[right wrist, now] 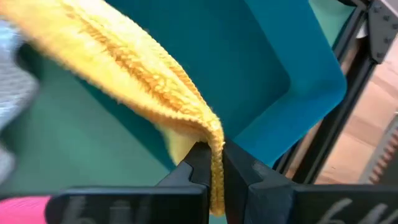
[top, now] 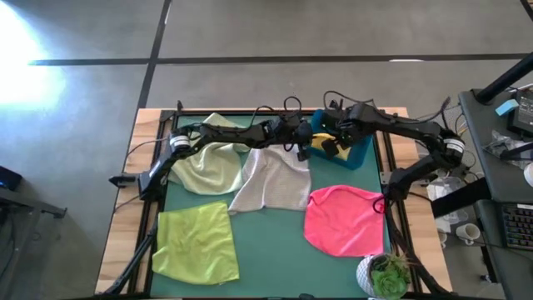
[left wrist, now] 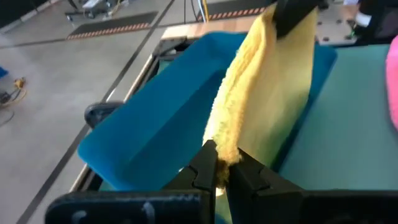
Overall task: Fold microfiber towels
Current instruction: Put the folded yellow microfiber cloth into the blue bin
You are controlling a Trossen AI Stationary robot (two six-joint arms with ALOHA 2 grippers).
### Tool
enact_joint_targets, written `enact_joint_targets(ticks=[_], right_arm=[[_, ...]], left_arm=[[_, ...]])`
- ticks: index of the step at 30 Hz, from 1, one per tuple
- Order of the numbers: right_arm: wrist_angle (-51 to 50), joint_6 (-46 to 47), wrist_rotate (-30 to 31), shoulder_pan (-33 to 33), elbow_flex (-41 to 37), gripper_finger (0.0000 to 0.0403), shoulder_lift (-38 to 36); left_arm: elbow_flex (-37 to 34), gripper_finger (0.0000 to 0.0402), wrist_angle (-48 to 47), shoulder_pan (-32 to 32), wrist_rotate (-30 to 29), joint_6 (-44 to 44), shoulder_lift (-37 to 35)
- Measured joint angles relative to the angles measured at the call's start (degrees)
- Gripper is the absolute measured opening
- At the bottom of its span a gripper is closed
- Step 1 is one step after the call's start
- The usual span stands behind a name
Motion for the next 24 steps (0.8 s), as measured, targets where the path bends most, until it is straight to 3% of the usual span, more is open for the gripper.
enact_joint_targets(ticks=[12,16,24], right_arm=[[3.9,0.7,1.8,-0.2,-3.3,0.0008,3.8],[5.3,0.7,2.0,-0.3,-4.2,0.0008,3.8],[5.2,0.9,3.7,-0.9,-5.1,0.0008,3.7]], left_arm=[[0.1,0.0004,0.4,0.5,-0.2,0.6,0.3],[0.1,0.0008,0.5,0.5,-0.3,5.7,0.3],[0.0,0.0073,0.3,0.8,-1.1,5.8,0.3]])
